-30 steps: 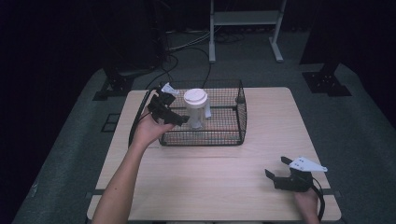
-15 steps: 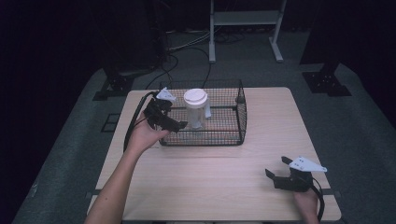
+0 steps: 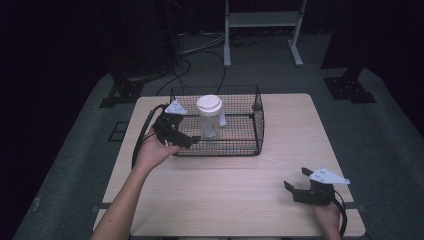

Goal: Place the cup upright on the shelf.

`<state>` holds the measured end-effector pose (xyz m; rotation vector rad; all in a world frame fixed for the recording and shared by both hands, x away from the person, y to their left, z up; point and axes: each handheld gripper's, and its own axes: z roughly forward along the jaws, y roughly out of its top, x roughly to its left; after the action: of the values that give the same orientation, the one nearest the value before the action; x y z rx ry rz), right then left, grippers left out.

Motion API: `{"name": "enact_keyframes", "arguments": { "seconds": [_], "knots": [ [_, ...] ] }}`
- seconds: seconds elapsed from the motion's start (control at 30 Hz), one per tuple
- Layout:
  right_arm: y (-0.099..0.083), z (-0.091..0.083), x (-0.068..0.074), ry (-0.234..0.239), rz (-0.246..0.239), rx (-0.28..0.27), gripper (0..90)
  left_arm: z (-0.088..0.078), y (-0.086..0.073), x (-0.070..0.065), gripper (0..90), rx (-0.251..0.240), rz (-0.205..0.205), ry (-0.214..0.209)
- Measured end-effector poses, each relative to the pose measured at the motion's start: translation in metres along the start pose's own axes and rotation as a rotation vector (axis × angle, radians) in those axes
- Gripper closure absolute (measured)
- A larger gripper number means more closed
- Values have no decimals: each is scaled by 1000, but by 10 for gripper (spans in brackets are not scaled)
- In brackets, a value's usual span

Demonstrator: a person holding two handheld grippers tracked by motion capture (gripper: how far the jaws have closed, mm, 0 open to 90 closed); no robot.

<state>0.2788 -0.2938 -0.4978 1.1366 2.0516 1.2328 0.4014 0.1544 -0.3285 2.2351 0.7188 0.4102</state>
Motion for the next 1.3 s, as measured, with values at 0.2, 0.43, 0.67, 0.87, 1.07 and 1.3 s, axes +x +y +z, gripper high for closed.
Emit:
{"name": "enact_keyframes", "arguments": {
  "seconds": [0.2,0.43,0.67,0.87,1.07,1.3],
  "knots": [
    [0,0,0,-7,1,4,129,1,-9,-6,14,-9,0,-18],
    [0,1,0,-9,-1,10,129,1,-20,-8,14,-8,-10,-33],
    [0,1,1,-11,1,14,129,0,-28,-12,14,-16,-7,-38],
    [0,1,1,-12,-2,16,129,-2,-37,-16,14,-9,9,-32],
    [0,1,1,-15,1,21,129,-2,-47,-19,14,-8,9,-33],
    [1,1,1,-17,2,23,129,-1,-63,-23,14,-4,4,-35]
  ]
}}
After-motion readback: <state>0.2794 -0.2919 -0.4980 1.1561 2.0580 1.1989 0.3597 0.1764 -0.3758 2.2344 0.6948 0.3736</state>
